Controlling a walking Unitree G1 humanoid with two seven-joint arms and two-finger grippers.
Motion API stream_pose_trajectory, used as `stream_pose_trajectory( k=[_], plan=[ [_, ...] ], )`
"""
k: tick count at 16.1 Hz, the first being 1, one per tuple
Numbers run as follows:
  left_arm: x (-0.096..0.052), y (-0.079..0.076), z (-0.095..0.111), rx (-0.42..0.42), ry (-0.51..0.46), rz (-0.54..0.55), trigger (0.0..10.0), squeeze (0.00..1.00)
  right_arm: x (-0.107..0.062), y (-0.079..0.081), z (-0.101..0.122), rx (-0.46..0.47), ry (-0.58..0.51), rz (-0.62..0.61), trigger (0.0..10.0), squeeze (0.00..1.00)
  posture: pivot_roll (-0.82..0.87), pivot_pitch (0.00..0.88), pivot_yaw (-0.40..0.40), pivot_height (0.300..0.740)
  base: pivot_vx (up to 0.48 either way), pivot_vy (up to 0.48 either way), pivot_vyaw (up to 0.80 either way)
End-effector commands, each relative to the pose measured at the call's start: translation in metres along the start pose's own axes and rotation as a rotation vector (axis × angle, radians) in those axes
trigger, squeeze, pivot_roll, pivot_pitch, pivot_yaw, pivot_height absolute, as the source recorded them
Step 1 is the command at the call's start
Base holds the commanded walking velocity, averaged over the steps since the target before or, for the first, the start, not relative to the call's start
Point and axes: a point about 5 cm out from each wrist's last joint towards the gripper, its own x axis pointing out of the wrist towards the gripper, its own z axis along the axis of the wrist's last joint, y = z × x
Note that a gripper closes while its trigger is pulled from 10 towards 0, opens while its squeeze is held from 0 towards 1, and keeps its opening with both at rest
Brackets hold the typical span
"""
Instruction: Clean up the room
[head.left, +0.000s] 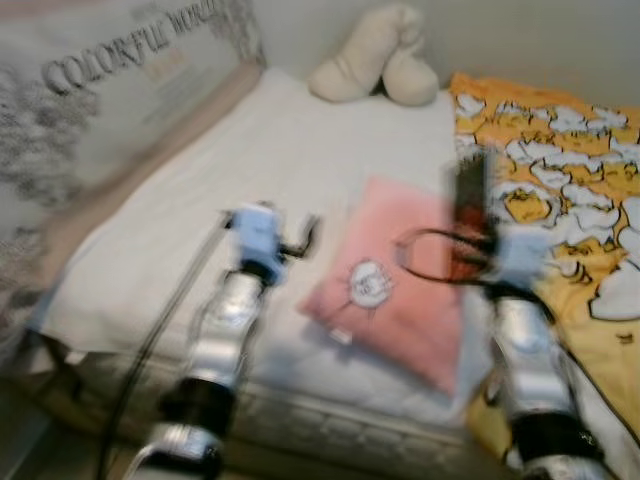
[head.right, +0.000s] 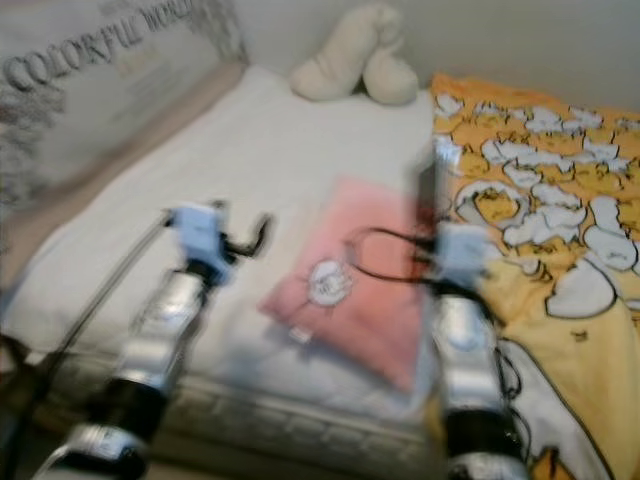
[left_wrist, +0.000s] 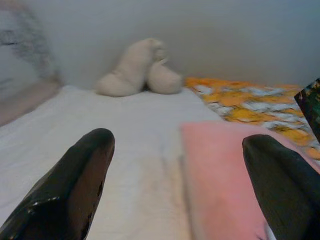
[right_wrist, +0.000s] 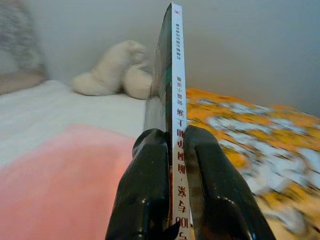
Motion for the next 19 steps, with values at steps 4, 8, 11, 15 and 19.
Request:
stream_pose_trajectory(
  k=[4, 8, 11, 15, 19],
  plan=[
    [0.003, 0.003, 0.001, 0.019, -0.005, 0.004, 10.0, 0.00, 0.005, 0.018, 0.013, 0.023, -0.050, 0.058, 0.0, 0.00, 0.13, 0.000, -0.040, 0.740, 0.000, 0.480, 0.00],
    [0.004, 0.007, 0.002, 0.026, -0.008, 0.014, 10.0, 0.00, 0.000, 0.026, 0.010, 0.028, -0.043, 0.086, 0.0, 0.00, 0.13, 0.000, -0.031, 0.740, 0.000, 0.480, 0.00],
    [0.003, 0.008, -0.005, 0.117, 0.036, 0.017, 10.0, 0.00, -0.009, 0.029, 0.002, 0.043, -0.014, 0.106, 0.0, 0.00, 0.13, 0.000, -0.032, 0.740, 0.000, 0.320, 0.00],
    [0.003, 0.011, -0.002, 0.081, 0.011, 0.046, 10.0, 0.00, -0.017, 0.041, -0.005, 0.078, 0.015, 0.142, 0.0, 0.00, 0.13, 0.000, -0.029, 0.740, 0.349, 0.000, 0.00],
    [0.001, 0.009, -0.003, 0.106, 0.011, 0.033, 10.0, 0.00, -0.019, 0.048, -0.006, 0.090, 0.024, 0.166, 0.0, 0.00, 0.14, 0.000, -0.022, 0.740, 0.465, 0.000, 0.00]
  ],
)
